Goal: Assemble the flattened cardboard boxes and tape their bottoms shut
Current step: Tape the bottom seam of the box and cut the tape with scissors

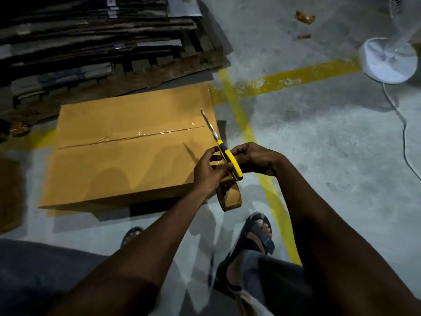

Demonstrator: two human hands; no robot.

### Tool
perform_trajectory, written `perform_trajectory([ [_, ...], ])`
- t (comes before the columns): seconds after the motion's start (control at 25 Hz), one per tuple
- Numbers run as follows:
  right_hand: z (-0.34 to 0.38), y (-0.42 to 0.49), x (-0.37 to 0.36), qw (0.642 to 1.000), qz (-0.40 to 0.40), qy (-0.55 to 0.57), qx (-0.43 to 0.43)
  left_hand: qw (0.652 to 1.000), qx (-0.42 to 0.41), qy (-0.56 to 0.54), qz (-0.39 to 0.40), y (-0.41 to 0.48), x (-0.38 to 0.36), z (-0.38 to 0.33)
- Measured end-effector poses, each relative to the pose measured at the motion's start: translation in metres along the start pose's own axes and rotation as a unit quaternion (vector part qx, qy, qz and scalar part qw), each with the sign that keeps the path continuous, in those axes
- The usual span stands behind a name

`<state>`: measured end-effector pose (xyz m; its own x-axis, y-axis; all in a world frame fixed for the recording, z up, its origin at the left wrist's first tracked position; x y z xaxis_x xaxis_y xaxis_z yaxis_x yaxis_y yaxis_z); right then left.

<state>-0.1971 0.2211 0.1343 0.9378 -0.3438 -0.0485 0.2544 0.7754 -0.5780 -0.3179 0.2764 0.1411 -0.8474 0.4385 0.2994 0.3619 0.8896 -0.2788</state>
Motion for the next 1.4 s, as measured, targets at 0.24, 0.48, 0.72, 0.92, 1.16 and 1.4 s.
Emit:
perform_trajectory([
  [0.24, -0.009, 0.006, 0.025, 0.999, -0.037, 0.008, 0.019, 0.995, -0.038, 0.086, -0.035, 0.007, -0.002, 0.003],
  [0.48, -0.02, 0.03, 0.05, 0.909, -0.305, -0.264, 0.11, 0.994, 0.086, 0.07, -0.011, -0.047, 0.002, 0.08],
  [0.72, 0.007, 0.047, -0.014, 0.82, -0.306, -0.434, 0.212, 0.985, 0.037, 0.152, 0.07, -0.07, -0.025, 0.098],
  [0.92, 0.006, 0.053, -0.024, 0.758, -0.331, -0.51, 0.237, 0.978, 0.06, 0.197, 0.026, -0.069, -0.023, 0.1],
  [1.16, 0.007, 0.054, -0.027, 0.747, -0.325, -0.537, 0.22, 0.973, 0.215, 0.083, 0.024, -0.09, -0.019, 0.135],
  [1.4, -0.028, 0.031, 0.055, 0.866, -0.235, -0.43, 0.098, 0.982, 0.161, 0.075, -0.058, -0.081, -0.013, 0.105],
])
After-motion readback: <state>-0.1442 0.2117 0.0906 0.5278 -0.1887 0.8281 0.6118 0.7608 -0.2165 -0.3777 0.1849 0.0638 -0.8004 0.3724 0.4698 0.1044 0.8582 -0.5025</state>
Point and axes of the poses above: each hand's wrist, its own y-axis towards the middle knuckle, its own x-axis out of the back of the hand, z = x × y, the point moved 8 cm from there along y, towards the middle knuckle, and after that the axes turned 14 degrees about -z, right-handed, at the moved point
